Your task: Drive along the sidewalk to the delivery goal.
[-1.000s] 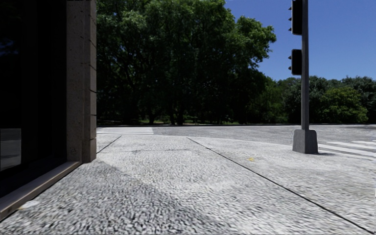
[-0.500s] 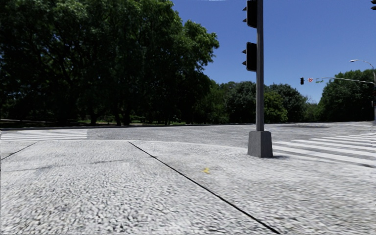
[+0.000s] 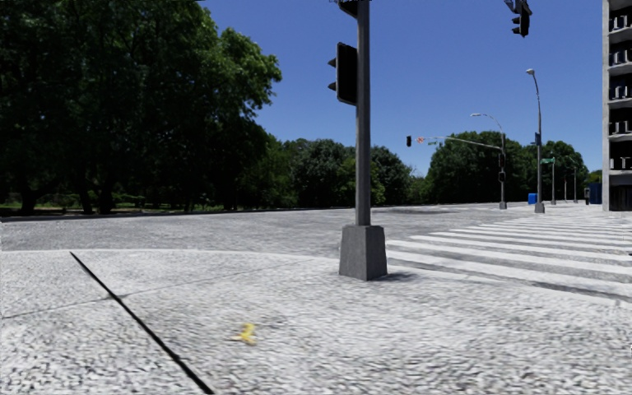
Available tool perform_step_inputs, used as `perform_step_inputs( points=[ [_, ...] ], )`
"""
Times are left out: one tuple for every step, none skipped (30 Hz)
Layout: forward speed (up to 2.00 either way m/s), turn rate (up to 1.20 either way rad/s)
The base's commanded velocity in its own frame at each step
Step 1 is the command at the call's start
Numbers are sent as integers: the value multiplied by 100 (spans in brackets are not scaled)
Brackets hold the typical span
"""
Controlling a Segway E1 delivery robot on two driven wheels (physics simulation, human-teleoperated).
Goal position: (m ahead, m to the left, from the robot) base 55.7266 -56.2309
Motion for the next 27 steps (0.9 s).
perform_step_inputs(
  points=[
    [189, -64],
    [189, -64],
    [189, -64],
    [189, -64],
    [189, -67],
    [189, -67],
    [189, -71],
    [189, -72],
    [189, -72],
    [189, -72],
    [189, -73],
    [189, -73],
    [189, -73],
    [189, -73],
    [189, -73],
    [189, -73],
    [189, -73],
    [189, -73],
    [189, -73],
    [189, -73],
    [189, -73],
    [189, -73],
    [189, -73],
    [189, -73],
    [189, -73],
    [189, -73],
    [189, -73]
  ],
)
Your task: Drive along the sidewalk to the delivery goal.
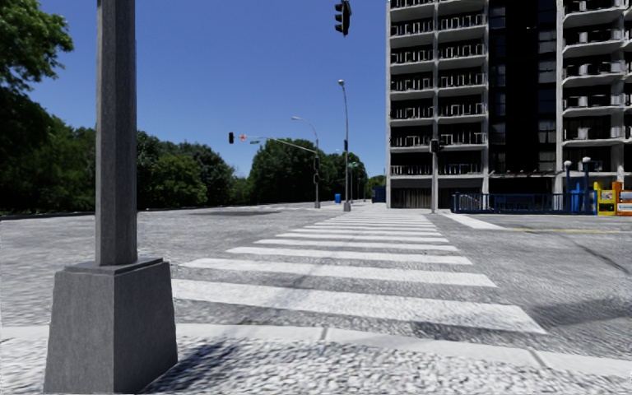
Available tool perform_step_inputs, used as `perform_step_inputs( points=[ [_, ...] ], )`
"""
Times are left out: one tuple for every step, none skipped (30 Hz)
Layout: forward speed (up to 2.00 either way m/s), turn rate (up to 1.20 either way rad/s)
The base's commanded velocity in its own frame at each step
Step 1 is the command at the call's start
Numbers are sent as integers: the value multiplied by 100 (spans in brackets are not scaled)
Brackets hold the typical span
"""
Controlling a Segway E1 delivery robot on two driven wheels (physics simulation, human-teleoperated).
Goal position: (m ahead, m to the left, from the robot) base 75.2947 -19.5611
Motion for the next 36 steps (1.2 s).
perform_step_inputs(
  points=[
    [189, -72],
    [189, -71],
    [189, -71],
    [189, -70],
    [189, -65],
    [189, -62],
    [189, -62],
    [189, -56],
    [189, -40],
    [189, -26],
    [188, 0],
    [188, 0],
    [185, 0],
    [179, 0],
    [168, 0],
    [159, 0],
    [159, 0],
    [146, 0],
    [138, 0],
    [136, 0],
    [134, 0],
    [134, 0],
    [133, 0],
    [131, 0],
    [130, 0],
    [128, 0],
    [128, 0],
    [128, 0],
    [127, 0],
    [126, 0],
    [126, 0],
    [126, 0],
    [126, 0],
    [126, 0],
    [126, 0],
    [126, 0]
  ],
)
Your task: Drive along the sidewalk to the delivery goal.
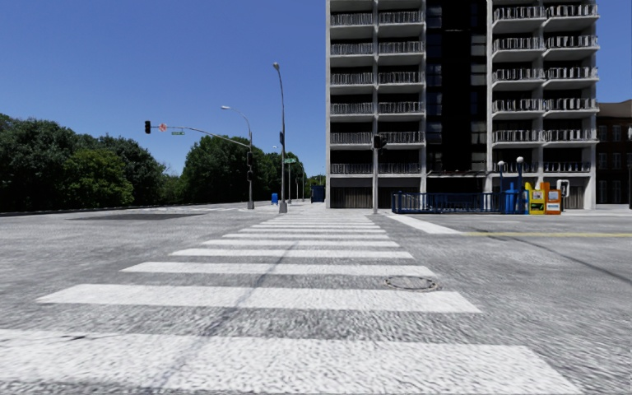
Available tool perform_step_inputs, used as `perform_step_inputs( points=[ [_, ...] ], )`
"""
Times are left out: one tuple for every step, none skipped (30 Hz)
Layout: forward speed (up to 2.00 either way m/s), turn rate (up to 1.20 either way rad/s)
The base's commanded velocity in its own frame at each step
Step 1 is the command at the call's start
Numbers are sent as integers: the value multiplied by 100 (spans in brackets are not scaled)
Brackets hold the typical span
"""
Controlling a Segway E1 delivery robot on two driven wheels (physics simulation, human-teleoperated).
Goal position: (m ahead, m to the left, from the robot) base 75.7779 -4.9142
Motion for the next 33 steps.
perform_step_inputs(
  points=[
    [127, 0],
    [127, 0],
    [127, 0],
    [127, 0],
    [127, 0],
    [127, 0],
    [127, 0],
    [128, 0],
    [128, 0],
    [128, 0],
    [128, 0],
    [129, 0],
    [130, 0],
    [130, 0],
    [131, 0],
    [131, 0],
    [133, 0],
    [133, 0],
    [134, 0],
    [134, 0],
    [134, 0],
    [134, 0],
    [134, 0],
    [134, 0],
    [135, 0],
    [140, 0],
    [140, 0],
    [166, 0],
    [200, 0],
    [200, 0],
    [200, 0],
    [200, 0],
    [200, 0]
  ],
)
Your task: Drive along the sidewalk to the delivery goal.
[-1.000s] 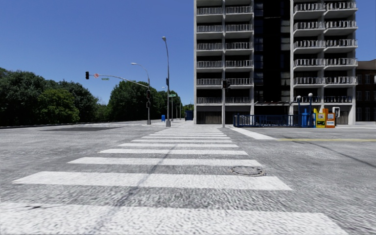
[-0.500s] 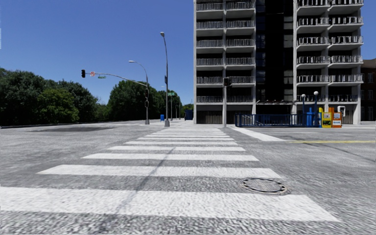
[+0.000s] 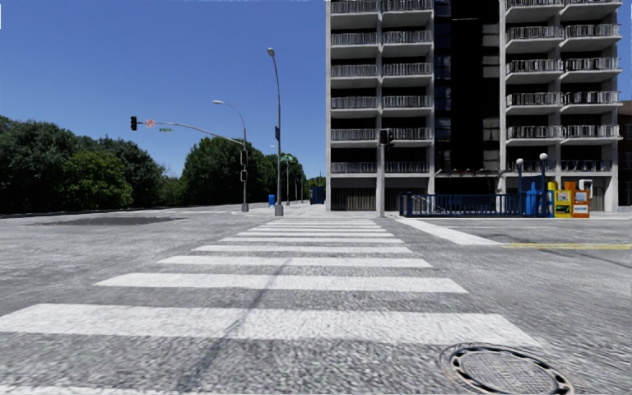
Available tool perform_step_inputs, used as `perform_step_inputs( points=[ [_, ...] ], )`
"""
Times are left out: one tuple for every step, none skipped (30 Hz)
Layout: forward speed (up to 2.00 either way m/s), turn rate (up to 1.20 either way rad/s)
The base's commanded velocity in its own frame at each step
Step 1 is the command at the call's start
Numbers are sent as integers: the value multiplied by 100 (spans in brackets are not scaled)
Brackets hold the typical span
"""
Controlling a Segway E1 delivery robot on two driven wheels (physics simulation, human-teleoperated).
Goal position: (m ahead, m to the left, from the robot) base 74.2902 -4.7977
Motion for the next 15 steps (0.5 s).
perform_step_inputs(
  points=[
    [200, 0],
    [200, 0],
    [200, 0],
    [200, 0],
    [200, 0],
    [200, 0],
    [200, 0],
    [200, 0],
    [200, 0],
    [200, 0],
    [200, 0],
    [200, 0],
    [200, 0],
    [200, 0],
    [200, 0]
  ],
)
